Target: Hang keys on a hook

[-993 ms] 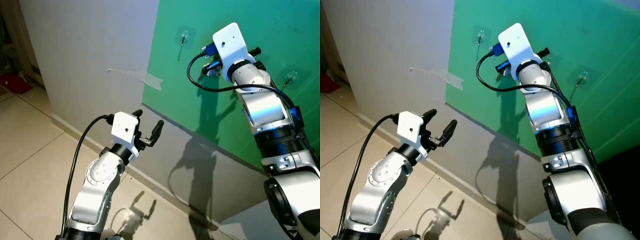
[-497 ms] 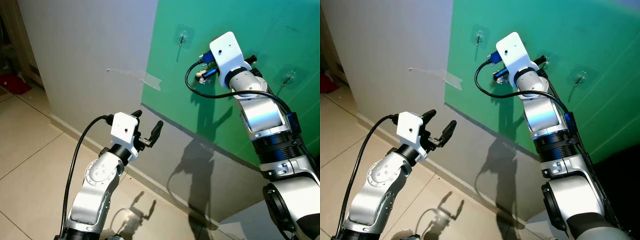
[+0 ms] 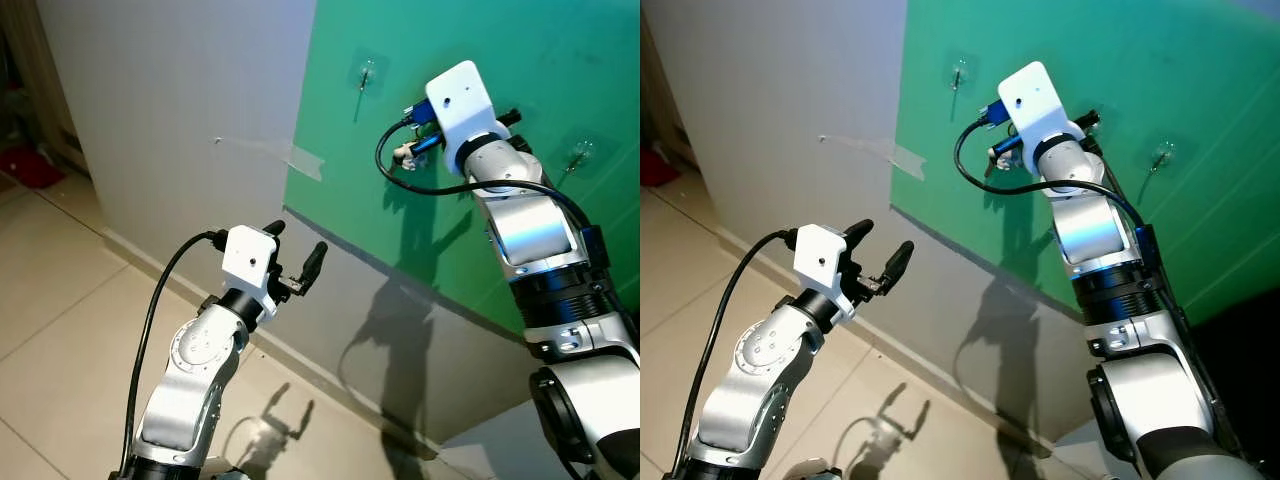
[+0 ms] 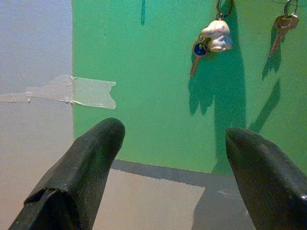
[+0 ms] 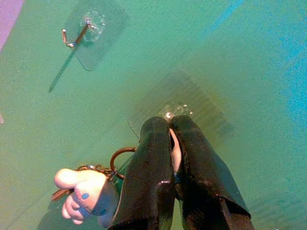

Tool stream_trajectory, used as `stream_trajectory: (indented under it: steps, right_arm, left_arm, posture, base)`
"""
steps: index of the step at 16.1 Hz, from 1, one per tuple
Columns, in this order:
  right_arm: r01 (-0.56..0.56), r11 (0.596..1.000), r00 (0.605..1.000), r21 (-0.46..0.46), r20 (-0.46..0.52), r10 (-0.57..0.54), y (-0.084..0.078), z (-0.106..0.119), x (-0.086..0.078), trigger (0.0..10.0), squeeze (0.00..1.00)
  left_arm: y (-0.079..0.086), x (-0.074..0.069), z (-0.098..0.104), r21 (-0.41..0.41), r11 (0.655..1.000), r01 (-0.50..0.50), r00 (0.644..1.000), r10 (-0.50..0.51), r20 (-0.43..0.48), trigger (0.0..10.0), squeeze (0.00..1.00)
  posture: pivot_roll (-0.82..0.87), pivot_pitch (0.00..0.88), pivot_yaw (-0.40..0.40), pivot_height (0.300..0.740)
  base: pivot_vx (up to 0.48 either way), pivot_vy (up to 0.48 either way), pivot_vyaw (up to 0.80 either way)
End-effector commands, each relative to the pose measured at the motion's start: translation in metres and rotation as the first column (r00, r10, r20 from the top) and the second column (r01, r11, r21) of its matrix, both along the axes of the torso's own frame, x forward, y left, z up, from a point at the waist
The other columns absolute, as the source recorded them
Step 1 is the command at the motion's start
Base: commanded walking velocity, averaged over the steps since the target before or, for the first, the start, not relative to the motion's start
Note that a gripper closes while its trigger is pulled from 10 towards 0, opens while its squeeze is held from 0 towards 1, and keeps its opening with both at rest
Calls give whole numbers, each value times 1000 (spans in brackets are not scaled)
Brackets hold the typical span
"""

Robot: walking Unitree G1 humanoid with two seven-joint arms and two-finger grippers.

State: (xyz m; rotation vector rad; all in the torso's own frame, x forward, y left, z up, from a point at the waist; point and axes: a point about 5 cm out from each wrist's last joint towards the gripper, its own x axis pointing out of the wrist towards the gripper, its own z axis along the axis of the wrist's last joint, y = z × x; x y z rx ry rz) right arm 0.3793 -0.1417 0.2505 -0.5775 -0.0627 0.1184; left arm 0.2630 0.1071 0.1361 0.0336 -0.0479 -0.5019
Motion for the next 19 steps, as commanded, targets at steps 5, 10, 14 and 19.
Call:
stream_trajectory:
  steps: [5, 10, 14, 19]
  right_arm:
    - [114, 990, 990, 84, 72, -120, -14, 9, 4, 10000, 0]
    - [100, 994, 986, 48, 126, -105, -10, 21, 9, 10000, 0]
    - [88, 996, 982, 22, 167, -90, -6, 33, 16, 10000, 0]
    - [67, 998, 972, -7, 225, -64, -1, 48, 18, 10000, 0]
  left_arm:
    - [24, 4, -3, 71, 997, -23, 999, 26, -39, 10000, 0]
    - [28, 1, -5, 68, 996, -51, 997, 55, -52, 10000, 0]
    - [28, 2, -5, 62, 996, -60, 997, 63, -54, 10000, 0]
    - [26, 3, -5, 58, 996, -65, 996, 68, -50, 10000, 0]
  posture:
    - [108, 0, -29, 740]
    - [120, 0, -41, 740]
    - [135, 0, -52, 740]
    - [138, 0, -71, 740]
  base:
    - [0, 0, 0]
    - [0, 0, 0]
    - [0, 0, 0]
    - [0, 0, 0]
